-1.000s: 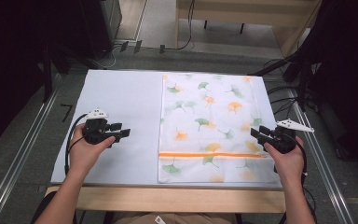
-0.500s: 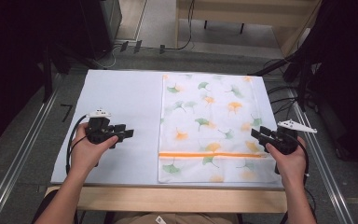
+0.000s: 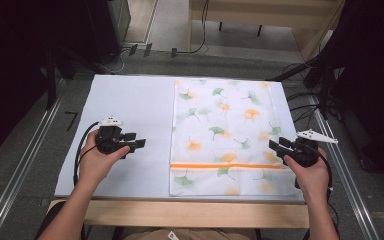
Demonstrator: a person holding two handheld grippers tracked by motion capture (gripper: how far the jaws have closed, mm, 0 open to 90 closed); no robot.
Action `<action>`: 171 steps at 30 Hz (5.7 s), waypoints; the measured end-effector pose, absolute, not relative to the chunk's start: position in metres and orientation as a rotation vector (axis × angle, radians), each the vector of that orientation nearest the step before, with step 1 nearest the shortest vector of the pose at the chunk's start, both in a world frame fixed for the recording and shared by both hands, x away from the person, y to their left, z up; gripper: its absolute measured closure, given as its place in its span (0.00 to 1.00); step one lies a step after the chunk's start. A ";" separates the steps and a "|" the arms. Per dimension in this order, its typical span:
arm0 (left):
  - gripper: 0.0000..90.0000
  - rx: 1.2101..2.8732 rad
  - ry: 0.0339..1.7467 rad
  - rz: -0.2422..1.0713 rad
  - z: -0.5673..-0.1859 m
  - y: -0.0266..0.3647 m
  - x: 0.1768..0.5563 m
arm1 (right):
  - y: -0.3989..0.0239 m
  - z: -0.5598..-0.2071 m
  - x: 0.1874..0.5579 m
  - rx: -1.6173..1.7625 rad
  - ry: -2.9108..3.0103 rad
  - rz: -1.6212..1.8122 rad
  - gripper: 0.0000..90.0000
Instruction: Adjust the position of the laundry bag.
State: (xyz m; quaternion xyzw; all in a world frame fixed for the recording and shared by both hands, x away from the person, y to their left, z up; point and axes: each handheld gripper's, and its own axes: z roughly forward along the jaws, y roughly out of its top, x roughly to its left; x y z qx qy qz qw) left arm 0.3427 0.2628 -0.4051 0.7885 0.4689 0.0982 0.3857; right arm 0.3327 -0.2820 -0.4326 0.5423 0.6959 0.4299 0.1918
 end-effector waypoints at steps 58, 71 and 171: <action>0.62 2.020 1.155 0.114 -0.434 0.200 0.365 | -0.314 -0.456 0.342 1.607 1.899 1.053 0.59; 0.61 2.037 1.249 0.031 -0.442 0.185 0.389 | -0.322 -0.464 0.367 1.714 1.939 1.006 0.59; 1.00 2.023 1.382 0.041 -0.433 0.273 0.388 | -0.228 -0.457 0.390 1.562 2.288 1.091 1.00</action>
